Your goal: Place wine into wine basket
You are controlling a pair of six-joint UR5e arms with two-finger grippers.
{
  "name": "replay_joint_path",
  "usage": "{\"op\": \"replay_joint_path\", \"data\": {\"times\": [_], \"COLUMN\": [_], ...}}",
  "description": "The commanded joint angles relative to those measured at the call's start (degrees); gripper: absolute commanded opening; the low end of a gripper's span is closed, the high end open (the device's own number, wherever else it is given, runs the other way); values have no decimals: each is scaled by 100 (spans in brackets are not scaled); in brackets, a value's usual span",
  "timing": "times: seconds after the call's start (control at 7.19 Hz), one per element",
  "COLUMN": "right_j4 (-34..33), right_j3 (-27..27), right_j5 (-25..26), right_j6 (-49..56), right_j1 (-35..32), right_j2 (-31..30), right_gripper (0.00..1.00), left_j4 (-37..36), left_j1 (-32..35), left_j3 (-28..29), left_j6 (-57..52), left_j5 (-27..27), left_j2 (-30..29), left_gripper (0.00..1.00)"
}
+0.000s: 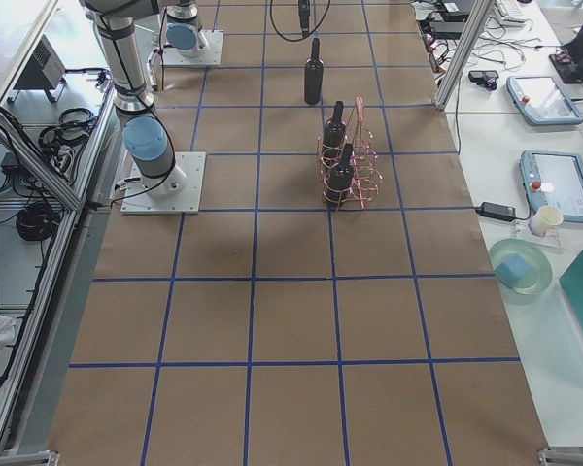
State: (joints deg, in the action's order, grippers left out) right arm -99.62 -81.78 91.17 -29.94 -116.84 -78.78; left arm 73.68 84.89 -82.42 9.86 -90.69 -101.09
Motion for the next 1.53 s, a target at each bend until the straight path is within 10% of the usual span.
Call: {"op": "replay_joint_path", "data": {"times": [0.0,0.97,1.39], "right_j4": [-415,-672,-681], "right_j3": [198,-39,-66], "right_j5": [155,243,208], "right_j6": [-363,-310,-319], "right_j1": [-173,-85,-85], "right_j2": [519,908,899], "right_gripper": [100,97,70], "left_j4": [-20,77,68], "left_j1": [-43,-368,-421], "left_j3": [-37,-38,-29], "left_j6": [-1,-369,-379], "left_j5": [16,7,-10], "left_j2": [-16,19,19], "left_gripper": [100,100,100]}}
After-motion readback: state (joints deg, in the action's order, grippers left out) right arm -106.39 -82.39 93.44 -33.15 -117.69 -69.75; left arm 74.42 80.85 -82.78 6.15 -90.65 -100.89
